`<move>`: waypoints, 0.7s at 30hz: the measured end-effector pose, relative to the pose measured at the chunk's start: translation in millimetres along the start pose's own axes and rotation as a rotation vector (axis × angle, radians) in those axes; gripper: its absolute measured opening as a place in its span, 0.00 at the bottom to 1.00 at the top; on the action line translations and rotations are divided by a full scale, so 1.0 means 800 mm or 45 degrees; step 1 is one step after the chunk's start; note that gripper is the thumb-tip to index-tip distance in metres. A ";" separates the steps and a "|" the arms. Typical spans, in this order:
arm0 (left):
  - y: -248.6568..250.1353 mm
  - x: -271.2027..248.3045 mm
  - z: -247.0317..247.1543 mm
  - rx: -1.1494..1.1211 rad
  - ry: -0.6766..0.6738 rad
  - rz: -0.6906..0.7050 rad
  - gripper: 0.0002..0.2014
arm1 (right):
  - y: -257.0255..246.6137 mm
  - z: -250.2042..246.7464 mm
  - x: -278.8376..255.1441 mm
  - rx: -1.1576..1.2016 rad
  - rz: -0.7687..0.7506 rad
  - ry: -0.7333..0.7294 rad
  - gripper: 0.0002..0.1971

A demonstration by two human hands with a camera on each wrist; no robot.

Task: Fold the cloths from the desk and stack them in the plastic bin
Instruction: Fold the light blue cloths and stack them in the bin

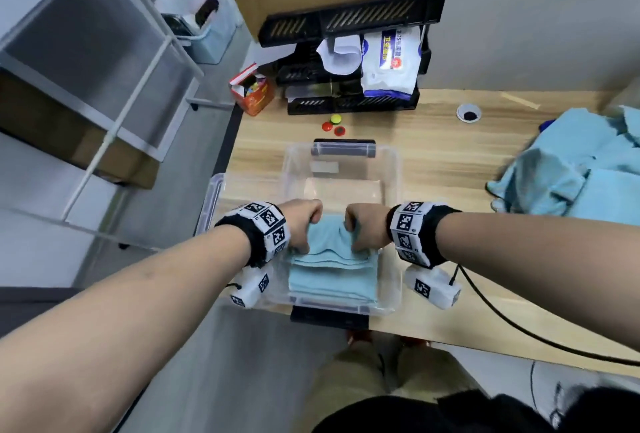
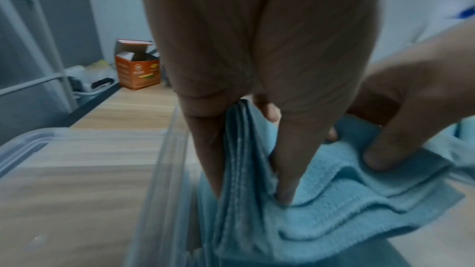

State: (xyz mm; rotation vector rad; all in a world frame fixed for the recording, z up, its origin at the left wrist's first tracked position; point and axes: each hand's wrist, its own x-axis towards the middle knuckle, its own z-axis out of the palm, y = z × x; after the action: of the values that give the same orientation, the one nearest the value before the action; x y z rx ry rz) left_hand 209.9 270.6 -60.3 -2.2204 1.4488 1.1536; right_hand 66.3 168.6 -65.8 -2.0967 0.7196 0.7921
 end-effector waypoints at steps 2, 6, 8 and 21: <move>0.005 0.010 0.010 0.163 -0.079 0.032 0.25 | -0.005 0.016 0.004 -0.175 -0.014 -0.053 0.12; 0.009 0.019 0.030 0.470 -0.206 0.067 0.17 | -0.003 0.040 0.005 -0.486 -0.032 -0.080 0.09; 0.011 0.020 0.045 0.600 -0.253 0.052 0.17 | -0.001 0.046 0.006 -0.577 -0.030 -0.129 0.12; 0.029 0.012 0.053 0.705 -0.215 0.141 0.13 | 0.004 0.074 -0.007 -0.949 -0.350 0.088 0.28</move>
State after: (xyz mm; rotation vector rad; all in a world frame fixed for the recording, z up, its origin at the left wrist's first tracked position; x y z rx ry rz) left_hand 171.4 277.5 -90.3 -1.6471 1.5947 0.8127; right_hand 42.7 216.1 -93.7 -2.8159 0.1493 0.9222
